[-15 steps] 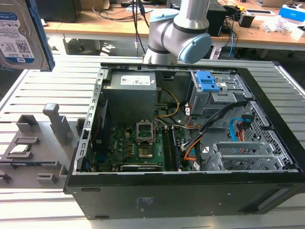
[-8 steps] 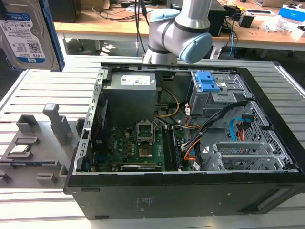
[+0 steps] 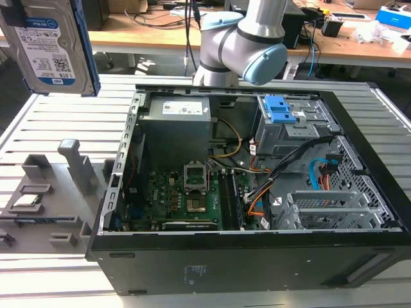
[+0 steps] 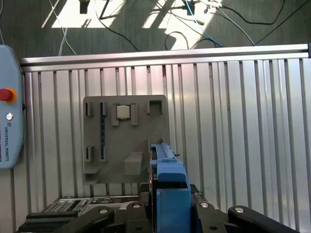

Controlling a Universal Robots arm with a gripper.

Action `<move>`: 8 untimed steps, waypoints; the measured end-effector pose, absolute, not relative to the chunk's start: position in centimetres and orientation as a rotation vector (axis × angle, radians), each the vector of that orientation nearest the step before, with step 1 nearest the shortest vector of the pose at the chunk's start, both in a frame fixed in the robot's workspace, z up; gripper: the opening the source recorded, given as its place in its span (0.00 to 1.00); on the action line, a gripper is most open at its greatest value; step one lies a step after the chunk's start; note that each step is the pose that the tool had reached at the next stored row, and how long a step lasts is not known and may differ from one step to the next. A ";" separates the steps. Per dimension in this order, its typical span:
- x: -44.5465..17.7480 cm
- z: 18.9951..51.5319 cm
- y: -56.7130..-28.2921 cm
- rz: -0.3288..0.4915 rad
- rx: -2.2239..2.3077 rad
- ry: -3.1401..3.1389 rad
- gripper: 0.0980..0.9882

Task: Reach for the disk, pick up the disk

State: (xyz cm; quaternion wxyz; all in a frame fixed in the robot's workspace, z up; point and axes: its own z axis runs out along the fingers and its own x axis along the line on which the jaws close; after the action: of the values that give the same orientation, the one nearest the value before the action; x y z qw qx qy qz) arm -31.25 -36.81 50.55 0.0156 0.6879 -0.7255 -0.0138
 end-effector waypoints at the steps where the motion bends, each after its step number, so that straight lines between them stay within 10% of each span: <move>1: -31.0 50.5 -36.8 -0.043 2.140 -2.257 0.30; 8: -28.8 50.6 -36.7 -0.045 2.139 -2.256 0.30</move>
State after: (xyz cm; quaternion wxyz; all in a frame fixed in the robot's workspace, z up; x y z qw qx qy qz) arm -28.84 -36.75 50.55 0.0163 0.6879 -0.7255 -0.0144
